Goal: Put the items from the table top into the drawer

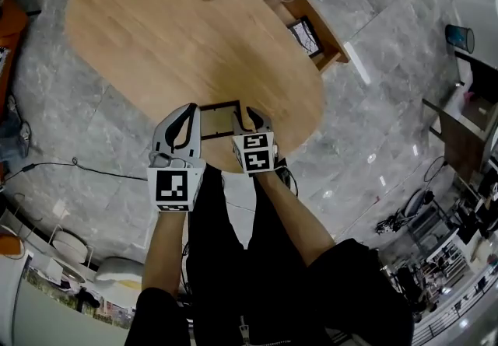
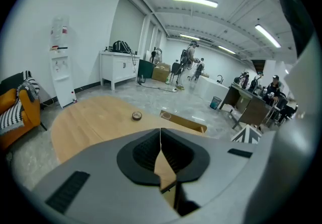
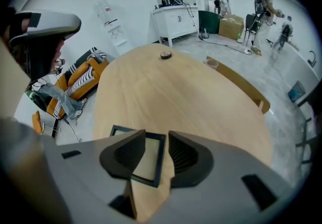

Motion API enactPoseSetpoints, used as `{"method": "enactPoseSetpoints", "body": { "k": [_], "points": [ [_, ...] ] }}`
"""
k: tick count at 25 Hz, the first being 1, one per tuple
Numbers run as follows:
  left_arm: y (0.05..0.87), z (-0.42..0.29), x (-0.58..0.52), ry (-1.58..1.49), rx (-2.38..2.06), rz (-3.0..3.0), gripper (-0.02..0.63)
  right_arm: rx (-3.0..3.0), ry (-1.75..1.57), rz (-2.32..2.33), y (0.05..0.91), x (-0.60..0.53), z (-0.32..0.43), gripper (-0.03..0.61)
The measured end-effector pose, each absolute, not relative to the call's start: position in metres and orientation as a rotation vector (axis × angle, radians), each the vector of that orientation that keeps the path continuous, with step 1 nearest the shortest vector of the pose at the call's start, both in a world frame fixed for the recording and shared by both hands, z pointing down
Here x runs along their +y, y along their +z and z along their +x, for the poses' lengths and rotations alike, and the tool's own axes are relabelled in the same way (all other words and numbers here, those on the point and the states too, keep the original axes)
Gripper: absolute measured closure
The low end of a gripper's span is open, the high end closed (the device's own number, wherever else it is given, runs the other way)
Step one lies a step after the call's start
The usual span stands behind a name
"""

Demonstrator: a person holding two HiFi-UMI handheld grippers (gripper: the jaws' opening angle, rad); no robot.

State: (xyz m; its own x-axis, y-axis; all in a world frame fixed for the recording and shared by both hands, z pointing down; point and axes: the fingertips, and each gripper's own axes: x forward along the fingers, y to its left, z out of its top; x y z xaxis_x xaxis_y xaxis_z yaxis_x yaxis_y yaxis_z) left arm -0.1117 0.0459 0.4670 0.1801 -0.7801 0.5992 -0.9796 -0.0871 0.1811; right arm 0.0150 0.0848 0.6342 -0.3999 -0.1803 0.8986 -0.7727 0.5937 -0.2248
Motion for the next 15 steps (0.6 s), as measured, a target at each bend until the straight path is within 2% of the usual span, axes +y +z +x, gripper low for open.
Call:
{"method": "enactPoseSetpoints", "body": {
  "k": [11,15],
  "points": [
    [0.513,-0.101,0.068,0.516,-1.572,1.891,0.598,-1.805,0.808,0.719,0.687,0.106,0.030,0.442],
    [0.522,-0.096,0.070,0.521,-1.552,1.896,0.598,-1.817,0.862,0.723,0.692,0.110,0.026,0.459]
  ]
}}
